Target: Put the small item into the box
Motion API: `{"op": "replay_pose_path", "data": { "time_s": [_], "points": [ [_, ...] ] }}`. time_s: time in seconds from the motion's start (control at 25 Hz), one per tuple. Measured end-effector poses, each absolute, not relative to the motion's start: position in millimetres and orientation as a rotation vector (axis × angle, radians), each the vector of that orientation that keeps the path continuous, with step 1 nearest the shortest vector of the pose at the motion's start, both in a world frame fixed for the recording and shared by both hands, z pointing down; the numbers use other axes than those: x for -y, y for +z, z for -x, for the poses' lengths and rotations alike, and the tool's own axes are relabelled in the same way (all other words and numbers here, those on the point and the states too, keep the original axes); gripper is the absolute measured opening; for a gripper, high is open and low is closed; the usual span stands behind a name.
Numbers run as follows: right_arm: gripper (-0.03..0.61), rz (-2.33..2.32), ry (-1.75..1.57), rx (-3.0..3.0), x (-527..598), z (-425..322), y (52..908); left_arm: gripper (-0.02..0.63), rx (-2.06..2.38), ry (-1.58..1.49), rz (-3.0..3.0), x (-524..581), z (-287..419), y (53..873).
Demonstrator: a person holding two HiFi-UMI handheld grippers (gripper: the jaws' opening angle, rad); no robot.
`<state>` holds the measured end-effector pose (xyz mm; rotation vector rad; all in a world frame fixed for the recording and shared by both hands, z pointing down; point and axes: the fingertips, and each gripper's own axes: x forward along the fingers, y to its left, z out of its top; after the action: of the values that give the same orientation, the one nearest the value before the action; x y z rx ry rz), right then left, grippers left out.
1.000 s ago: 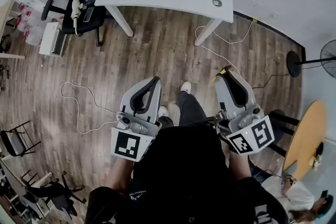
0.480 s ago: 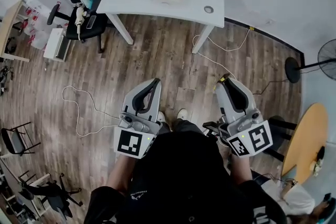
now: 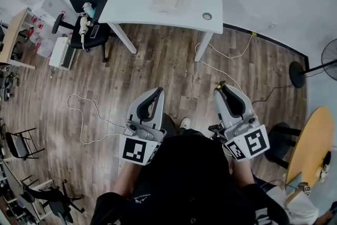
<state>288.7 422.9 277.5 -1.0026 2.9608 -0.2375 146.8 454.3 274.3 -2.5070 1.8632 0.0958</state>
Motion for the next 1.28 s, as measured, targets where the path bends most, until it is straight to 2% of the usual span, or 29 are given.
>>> {"op": "replay_pose_path", "data": {
  "time_s": [0.32, 0.76, 1.28],
  "points": [
    [0.068, 1.019, -0.243, -2.987, -397, -271, 289, 0.005, -1.918, 0.175, 2.547, -429, -131, 286],
    [0.069, 1.119, -0.253, -2.952, -321, -193, 285, 0.005, -1.858, 0.133, 2.555, -348, -33, 285],
    [0.068, 1.239, -0.255, -2.868, -257, -107, 287, 0.005, -1.751, 0.227, 2.655, -281, 45, 283]
  ]
}}
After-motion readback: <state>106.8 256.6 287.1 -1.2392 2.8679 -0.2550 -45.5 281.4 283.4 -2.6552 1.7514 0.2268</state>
